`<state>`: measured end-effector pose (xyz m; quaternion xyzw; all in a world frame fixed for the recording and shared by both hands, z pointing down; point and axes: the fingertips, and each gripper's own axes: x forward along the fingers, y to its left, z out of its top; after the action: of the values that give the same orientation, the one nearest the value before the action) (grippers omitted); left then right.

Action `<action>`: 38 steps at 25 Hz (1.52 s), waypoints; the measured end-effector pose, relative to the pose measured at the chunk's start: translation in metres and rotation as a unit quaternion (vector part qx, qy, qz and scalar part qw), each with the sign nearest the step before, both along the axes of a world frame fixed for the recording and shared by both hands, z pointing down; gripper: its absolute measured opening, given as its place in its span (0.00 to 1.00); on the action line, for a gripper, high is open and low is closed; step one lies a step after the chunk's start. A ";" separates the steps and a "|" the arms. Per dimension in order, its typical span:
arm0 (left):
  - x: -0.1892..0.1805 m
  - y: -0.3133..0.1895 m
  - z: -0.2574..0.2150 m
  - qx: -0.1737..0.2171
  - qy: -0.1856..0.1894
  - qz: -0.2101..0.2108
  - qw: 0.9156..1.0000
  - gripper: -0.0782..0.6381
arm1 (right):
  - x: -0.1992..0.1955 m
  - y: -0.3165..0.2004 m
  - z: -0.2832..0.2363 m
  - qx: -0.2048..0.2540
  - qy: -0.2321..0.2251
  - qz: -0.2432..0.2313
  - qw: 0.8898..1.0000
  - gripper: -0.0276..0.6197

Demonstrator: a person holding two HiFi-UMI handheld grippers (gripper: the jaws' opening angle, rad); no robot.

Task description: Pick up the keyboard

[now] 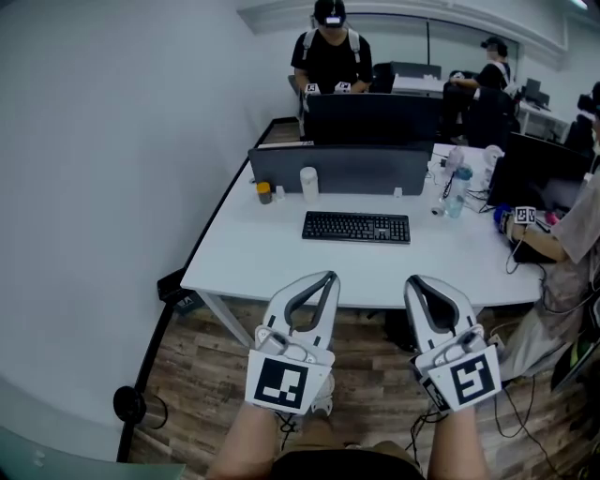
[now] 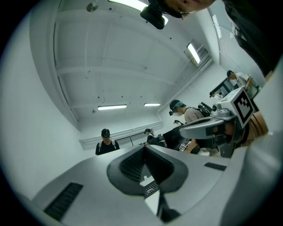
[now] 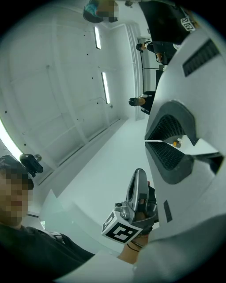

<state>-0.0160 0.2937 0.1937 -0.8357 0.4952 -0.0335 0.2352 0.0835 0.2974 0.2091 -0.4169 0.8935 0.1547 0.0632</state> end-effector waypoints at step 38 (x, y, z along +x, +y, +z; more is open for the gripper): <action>-0.060 -0.309 0.010 -0.018 -0.021 0.045 0.999 0.12 | -0.067 -0.306 0.002 -0.026 -0.001 0.066 0.997 0.10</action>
<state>-0.0760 -0.0154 0.2038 -0.8603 0.4512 -0.0496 0.2320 0.0162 -0.0083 0.2114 -0.4765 0.8678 0.1343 0.0429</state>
